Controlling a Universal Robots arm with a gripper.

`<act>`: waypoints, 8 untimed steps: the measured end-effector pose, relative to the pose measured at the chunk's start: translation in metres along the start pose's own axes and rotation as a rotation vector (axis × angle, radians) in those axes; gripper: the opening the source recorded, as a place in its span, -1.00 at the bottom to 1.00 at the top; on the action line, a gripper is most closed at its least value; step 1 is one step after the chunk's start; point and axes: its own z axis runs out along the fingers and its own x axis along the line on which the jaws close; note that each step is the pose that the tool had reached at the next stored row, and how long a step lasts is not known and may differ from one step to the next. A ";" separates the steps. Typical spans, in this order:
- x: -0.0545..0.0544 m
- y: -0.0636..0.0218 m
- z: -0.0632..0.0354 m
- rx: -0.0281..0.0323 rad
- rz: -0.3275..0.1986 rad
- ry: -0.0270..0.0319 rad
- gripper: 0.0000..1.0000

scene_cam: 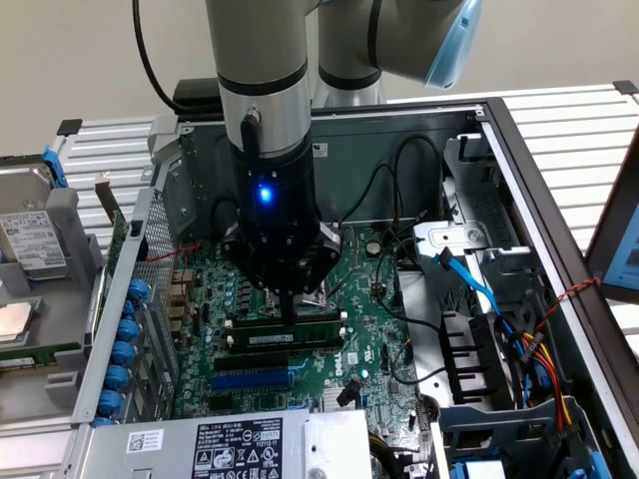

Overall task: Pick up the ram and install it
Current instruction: 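Press down the ram until it locks into place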

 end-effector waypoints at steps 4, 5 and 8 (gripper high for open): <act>0.000 0.0000 0.0000 0.0026 0.055 0.0023 -0.80; 0.000 0.0000 0.0000 0.0027 0.059 0.0024 -0.80; 0.000 0.0000 0.0000 -0.0038 0.060 0.0044 -0.80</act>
